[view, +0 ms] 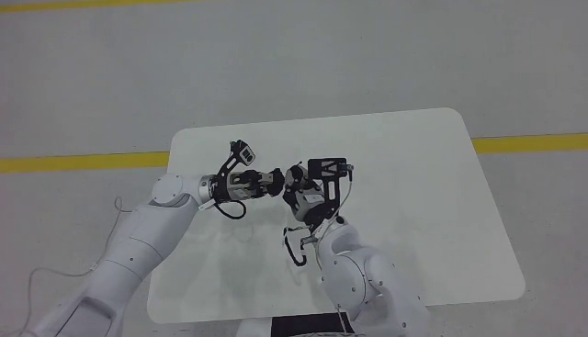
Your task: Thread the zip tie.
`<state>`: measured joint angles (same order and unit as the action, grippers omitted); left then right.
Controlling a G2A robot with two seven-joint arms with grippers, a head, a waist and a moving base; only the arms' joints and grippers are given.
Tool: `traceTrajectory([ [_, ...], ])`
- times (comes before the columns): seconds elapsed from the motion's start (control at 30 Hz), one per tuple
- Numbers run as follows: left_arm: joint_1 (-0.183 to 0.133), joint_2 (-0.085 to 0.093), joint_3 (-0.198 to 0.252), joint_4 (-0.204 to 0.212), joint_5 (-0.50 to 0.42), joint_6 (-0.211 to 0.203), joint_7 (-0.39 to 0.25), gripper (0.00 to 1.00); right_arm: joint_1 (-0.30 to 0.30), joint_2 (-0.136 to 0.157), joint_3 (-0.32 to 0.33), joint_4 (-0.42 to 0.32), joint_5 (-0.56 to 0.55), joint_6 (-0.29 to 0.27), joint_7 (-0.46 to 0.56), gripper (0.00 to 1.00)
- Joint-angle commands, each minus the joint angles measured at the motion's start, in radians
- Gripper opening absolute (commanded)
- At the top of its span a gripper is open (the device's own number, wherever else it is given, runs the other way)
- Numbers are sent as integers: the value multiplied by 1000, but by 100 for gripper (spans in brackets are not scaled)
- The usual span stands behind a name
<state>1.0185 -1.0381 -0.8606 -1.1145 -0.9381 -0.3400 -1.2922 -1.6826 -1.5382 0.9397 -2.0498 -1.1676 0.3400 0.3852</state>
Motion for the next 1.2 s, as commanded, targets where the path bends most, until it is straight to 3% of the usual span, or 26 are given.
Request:
traceTrajectory([
  [0.0, 0, 0, 0, 0, 0, 0, 0, 0, -3, 1, 3, 0, -1, 0, -2, 0],
  [0.4, 0, 0, 0, 0, 0, 0, 0, 0, -28, 2, 35, -14, 26, 0, -27, 0],
  [0.8, 0, 0, 0, 0, 0, 0, 0, 0, -4, 2, 21, 9, 84, -3, -2, 0],
  [1.17, 0, 0, 0, 0, 0, 0, 0, 0, -15, 6, 37, 6, 51, 0, -27, 0],
])
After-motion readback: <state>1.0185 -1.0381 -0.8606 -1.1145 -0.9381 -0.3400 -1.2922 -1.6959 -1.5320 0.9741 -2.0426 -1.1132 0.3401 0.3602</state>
